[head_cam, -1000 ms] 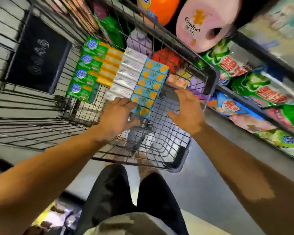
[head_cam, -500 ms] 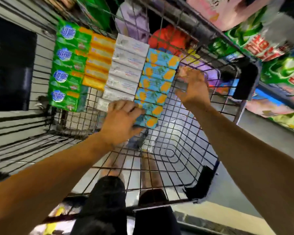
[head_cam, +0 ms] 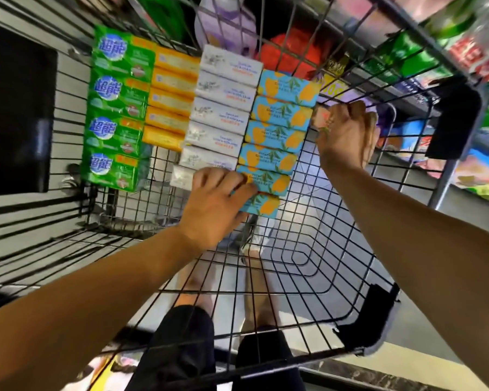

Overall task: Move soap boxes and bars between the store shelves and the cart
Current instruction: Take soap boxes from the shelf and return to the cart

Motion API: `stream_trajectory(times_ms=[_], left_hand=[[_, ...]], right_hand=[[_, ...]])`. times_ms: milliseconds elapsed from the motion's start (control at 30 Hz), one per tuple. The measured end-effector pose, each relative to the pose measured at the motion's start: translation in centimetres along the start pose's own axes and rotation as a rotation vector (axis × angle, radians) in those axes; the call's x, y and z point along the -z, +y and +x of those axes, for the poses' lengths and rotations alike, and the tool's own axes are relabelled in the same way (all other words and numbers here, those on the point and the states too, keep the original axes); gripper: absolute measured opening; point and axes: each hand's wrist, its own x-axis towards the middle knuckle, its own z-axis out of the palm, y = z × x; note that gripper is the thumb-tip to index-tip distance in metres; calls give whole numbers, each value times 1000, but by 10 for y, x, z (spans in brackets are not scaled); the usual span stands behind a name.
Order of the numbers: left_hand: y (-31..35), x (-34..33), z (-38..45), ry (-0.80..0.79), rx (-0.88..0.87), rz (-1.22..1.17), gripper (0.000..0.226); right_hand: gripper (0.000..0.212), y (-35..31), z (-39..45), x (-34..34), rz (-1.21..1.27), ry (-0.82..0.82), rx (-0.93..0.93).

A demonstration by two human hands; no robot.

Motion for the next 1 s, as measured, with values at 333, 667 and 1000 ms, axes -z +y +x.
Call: stream_trajectory(times_ms=[333,667,1000], left_hand=[[23,20,-4,-148,93,-1,44],[57,129,0,-254,310,-212,42],[133,273,42,15,247,-351,42]], right_hand=[[44,17,-27,16,142,-13,89],[42,18,-112,119,497,-126,-38],[40,79,-193,277,614,130,163]])
